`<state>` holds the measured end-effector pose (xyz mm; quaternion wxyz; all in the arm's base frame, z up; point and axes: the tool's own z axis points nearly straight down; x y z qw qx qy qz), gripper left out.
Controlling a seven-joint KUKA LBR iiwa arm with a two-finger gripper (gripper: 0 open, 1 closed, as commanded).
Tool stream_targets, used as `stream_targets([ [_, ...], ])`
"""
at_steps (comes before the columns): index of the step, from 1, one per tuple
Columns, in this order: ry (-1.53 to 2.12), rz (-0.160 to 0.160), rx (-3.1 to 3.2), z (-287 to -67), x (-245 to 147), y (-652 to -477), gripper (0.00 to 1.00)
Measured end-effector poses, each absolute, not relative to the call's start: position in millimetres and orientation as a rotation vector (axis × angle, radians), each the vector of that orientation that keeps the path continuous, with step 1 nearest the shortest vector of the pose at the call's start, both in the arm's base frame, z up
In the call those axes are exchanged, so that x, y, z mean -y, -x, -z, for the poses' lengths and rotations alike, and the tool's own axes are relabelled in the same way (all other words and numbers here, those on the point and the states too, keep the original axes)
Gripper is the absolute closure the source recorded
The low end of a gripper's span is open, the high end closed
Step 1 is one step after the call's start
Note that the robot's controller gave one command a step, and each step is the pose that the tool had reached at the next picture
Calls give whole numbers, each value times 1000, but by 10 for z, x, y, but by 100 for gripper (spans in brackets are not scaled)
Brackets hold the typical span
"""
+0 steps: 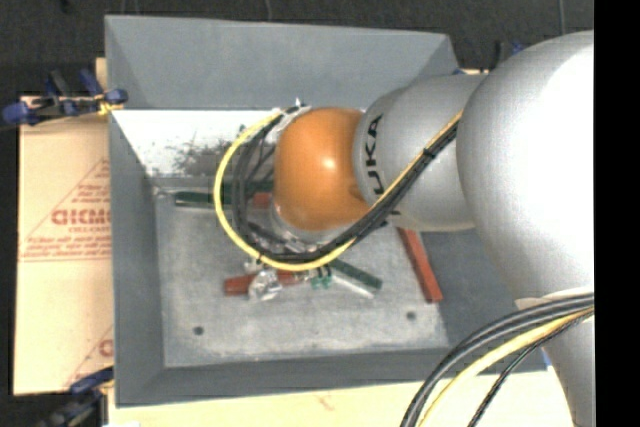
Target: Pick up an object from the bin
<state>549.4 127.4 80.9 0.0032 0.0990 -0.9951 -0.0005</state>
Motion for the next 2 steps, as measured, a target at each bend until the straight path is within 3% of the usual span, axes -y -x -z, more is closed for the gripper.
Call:
stream_targets([
  [1,-309,2,3120,-809,-1274,-5495,100],
  [2,-300,1,3131,-2045,-1332,-5528,100],
])
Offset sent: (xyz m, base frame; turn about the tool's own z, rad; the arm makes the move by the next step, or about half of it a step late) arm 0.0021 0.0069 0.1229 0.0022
